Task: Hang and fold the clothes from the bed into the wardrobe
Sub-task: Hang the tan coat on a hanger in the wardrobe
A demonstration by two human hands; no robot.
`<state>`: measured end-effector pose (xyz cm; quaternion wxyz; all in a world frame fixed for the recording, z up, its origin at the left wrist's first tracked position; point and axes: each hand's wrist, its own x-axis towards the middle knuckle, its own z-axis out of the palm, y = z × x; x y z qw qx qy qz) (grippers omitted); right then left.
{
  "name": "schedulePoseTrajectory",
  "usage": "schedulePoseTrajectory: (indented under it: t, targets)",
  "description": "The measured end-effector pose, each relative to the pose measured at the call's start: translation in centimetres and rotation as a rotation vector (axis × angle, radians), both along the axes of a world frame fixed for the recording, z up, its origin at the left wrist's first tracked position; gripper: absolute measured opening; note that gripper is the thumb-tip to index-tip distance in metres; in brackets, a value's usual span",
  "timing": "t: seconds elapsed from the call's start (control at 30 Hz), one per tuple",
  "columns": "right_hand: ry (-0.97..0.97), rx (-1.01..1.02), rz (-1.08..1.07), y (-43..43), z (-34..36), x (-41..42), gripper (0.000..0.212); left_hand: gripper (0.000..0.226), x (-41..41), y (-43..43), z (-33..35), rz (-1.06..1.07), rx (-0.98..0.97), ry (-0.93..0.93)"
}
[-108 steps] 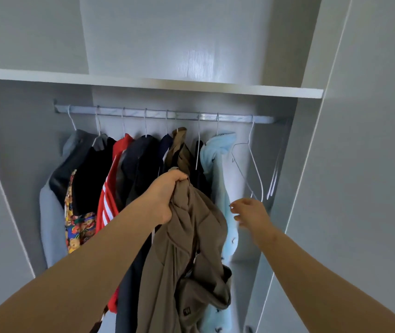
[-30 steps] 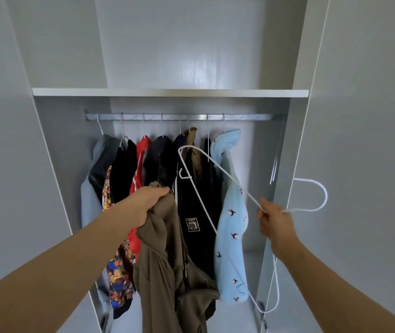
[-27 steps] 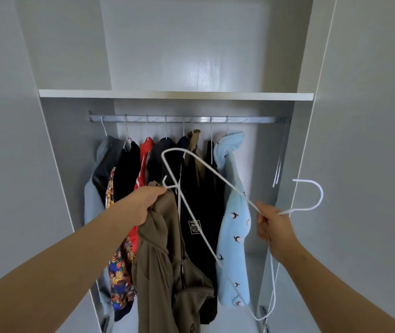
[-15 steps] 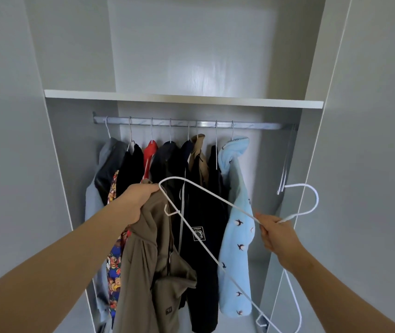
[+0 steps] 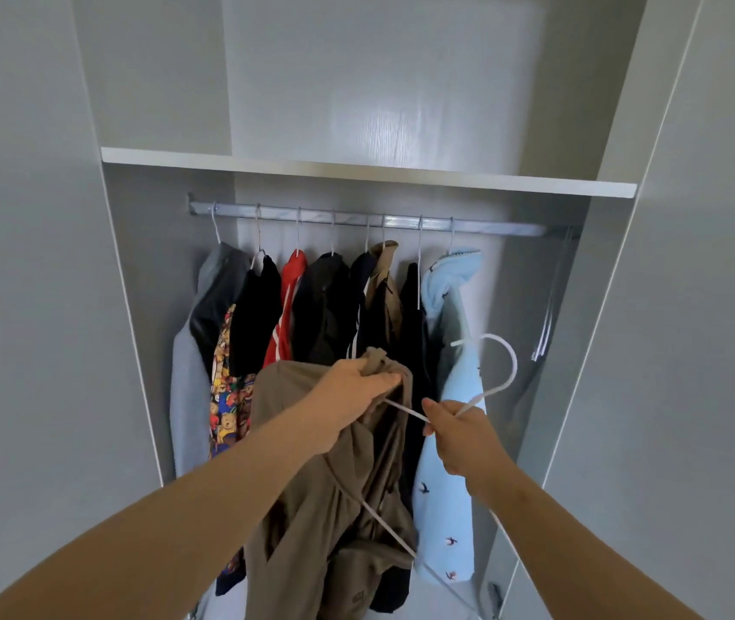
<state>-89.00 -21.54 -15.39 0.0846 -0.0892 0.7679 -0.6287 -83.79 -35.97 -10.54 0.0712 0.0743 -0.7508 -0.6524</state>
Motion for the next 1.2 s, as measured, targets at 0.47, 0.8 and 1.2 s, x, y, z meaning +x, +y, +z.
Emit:
schedulePoseTrajectory:
  t: [0.47, 0.8, 1.2]
  targets:
    - [0.244, -0.19, -0.012, 0.6, 2.9, 0.8, 0.044, 0.034, 0.0, -0.5, -0.1, -0.067, -1.319, 0.47]
    - [0.729, 0.004, -0.381, 2.3, 3.7, 2.5, 0.026, 0.024, -0.1, 0.0, 1.8, 0.238, -0.857, 0.484]
    - [0.346, 0.551, 0.161, -0.4, -2.7, 1.5, 0.037, 0.008, 1.2, -2.0, 8.1, 0.299, -0.535, 0.646]
